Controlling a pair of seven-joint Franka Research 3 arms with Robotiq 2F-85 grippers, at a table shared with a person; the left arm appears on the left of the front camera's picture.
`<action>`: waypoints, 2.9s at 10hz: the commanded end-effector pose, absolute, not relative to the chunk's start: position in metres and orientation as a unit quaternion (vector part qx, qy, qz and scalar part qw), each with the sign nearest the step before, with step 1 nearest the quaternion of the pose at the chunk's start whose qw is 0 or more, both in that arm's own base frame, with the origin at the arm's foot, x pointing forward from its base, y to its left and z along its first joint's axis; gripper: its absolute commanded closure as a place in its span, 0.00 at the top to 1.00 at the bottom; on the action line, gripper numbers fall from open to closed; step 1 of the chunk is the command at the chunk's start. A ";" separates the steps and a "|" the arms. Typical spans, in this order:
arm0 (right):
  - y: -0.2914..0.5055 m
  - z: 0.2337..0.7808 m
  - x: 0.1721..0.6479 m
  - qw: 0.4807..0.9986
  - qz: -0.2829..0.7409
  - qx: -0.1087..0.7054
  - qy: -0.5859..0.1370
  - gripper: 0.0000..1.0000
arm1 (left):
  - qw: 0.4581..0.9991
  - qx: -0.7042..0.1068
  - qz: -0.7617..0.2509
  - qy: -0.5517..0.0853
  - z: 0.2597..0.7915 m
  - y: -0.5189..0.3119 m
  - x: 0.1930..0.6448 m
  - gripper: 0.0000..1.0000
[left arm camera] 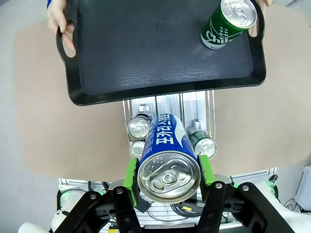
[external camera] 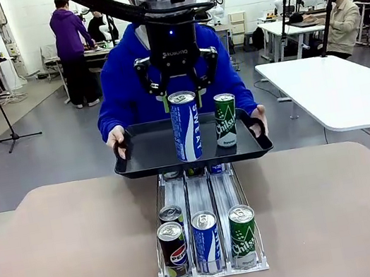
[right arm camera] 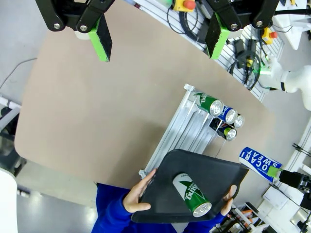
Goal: Retrieve and hand over the desired beverage to the person.
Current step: Place the picked can on the Handle tray extended by the person.
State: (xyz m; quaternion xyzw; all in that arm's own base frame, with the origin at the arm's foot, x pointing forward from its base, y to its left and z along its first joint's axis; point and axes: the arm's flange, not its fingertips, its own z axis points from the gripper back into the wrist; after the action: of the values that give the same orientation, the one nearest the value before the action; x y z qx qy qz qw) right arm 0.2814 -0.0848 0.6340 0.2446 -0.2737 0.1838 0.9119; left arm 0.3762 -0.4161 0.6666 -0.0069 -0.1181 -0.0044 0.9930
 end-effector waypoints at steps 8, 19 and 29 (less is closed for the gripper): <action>-0.085 0.633 0.282 0.911 0.186 0.249 -0.272 1.00 | 0.993 -0.005 -0.003 -0.122 0.669 -0.413 0.373 0.49; -0.085 0.633 0.282 0.911 0.186 0.249 -0.272 1.00 | 0.994 -0.055 0.026 -0.095 0.622 -0.339 0.516 0.58; -0.085 0.633 0.282 0.911 0.186 0.249 -0.272 1.00 | 0.996 -0.022 -0.010 -0.085 0.599 -0.343 0.527 1.00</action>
State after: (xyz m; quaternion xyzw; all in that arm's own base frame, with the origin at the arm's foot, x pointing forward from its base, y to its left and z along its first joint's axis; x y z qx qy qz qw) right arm 0.2814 -0.0850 0.6339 0.2445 -0.2737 0.1834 0.9120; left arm 0.5248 -0.3455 0.5957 -0.0288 -0.0844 0.0030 0.9960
